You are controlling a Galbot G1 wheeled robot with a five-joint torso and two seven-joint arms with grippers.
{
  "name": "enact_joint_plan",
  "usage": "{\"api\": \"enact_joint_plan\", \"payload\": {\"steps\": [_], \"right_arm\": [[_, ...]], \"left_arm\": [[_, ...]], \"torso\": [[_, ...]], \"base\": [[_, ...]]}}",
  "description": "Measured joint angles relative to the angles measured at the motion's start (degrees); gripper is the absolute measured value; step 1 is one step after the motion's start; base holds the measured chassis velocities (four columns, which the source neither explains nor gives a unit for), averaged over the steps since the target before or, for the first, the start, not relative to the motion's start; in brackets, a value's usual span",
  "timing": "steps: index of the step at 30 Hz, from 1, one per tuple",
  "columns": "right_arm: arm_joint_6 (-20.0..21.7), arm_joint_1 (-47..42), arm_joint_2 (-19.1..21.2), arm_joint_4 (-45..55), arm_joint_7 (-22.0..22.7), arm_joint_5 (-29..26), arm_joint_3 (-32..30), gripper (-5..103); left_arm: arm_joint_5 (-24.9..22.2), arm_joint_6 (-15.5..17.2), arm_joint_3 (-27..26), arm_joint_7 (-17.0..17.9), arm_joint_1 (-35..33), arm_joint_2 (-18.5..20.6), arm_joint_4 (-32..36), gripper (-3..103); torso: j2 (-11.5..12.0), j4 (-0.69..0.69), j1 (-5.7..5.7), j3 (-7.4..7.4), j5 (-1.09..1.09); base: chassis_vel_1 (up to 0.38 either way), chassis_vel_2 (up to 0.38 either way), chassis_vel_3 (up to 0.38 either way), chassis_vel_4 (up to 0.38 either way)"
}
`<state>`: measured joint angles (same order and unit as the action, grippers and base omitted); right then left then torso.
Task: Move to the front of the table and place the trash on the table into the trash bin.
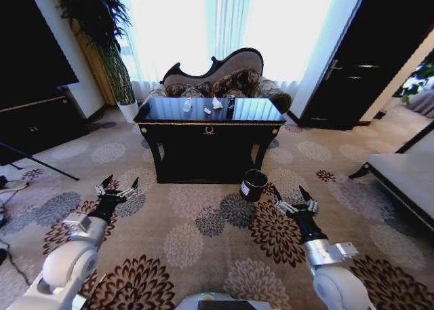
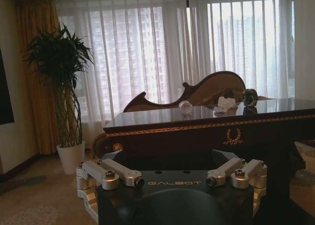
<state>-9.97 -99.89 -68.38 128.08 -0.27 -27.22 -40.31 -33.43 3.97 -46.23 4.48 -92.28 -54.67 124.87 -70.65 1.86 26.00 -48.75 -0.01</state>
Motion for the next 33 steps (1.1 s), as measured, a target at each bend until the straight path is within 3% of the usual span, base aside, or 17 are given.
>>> {"api": "enact_joint_plan", "payload": {"steps": [22,33], "right_arm": [[0.1,1.4,-0.2,-0.2,-0.5,0.6,3.6,100],[0.1,1.0,-1.2,-0.1,-0.6,1.3,3.6,100]], "left_arm": [[-0.3,0.3,0.4,0.1,0.6,0.2,-1.0,99],[-0.2,0.4,1.0,0.2,0.8,0.6,-1.4,99]], "torso": [[0.0,0.0,-0.01,0.0,0.0],[0.0,0.0,0.0,0.0,-0.01]], "base": [[0.0,0.0,0.0,0.0],[-0.163,0.144,0.149,-0.156]]}}
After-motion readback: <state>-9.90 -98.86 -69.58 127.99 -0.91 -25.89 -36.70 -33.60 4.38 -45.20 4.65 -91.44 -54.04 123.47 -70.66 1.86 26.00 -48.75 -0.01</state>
